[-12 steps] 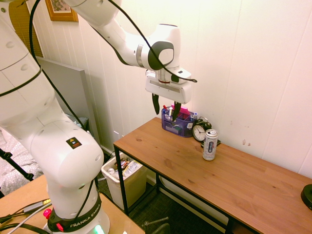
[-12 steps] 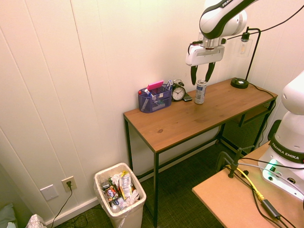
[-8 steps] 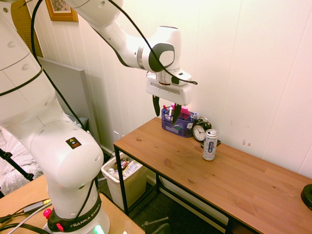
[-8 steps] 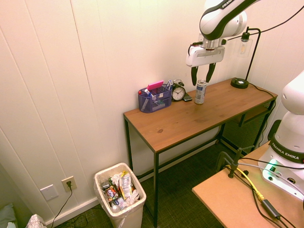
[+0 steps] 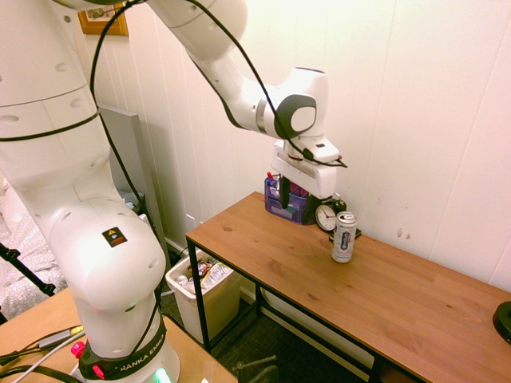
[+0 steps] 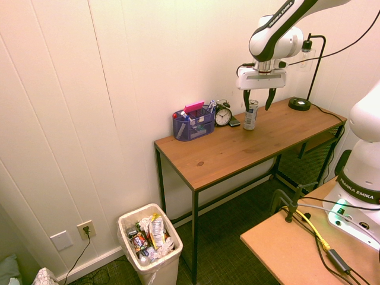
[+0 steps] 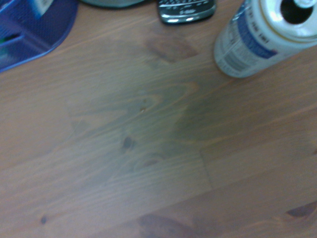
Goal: Throw the can in the trash bin
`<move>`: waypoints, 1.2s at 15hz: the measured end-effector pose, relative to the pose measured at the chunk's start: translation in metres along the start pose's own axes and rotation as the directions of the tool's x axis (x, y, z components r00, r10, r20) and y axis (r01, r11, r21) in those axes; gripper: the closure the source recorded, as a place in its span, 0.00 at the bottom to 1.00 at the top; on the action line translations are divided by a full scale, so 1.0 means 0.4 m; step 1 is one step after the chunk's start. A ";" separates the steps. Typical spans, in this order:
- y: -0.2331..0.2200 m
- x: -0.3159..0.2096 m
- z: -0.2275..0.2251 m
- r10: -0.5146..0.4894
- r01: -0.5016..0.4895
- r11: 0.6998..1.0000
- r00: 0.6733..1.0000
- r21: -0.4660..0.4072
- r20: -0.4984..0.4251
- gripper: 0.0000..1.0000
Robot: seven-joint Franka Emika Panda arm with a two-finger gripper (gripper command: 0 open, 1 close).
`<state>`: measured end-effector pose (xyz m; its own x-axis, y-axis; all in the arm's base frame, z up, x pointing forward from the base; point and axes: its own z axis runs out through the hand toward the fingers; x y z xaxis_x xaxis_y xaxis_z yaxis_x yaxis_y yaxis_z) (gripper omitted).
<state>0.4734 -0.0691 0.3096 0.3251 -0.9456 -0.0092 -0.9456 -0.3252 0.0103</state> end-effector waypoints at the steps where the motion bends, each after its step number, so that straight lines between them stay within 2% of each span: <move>1: -0.015 0.027 0.016 0.044 -0.044 0.999 0.999 0.005 -0.002 0.00; 4: -0.066 0.075 0.046 0.163 -0.162 0.986 0.986 0.037 -0.032 0.00; 8: -0.096 0.126 0.076 0.307 -0.304 0.952 0.945 0.048 -0.113 0.00; 11: -0.105 0.142 0.069 0.356 -0.346 0.934 0.922 0.090 -0.150 0.00; 14: -0.122 0.135 0.063 0.367 -0.350 0.928 0.917 0.128 -0.154 0.00; 15: -0.128 0.135 0.065 0.370 -0.351 0.926 0.916 0.136 -0.156 1.00; 18: -0.146 0.146 0.077 0.379 -0.359 0.923 0.911 0.139 -0.162 1.00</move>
<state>0.5472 -0.1051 0.2778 -0.0598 -0.9858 0.1571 -0.9912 0.0401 -0.1259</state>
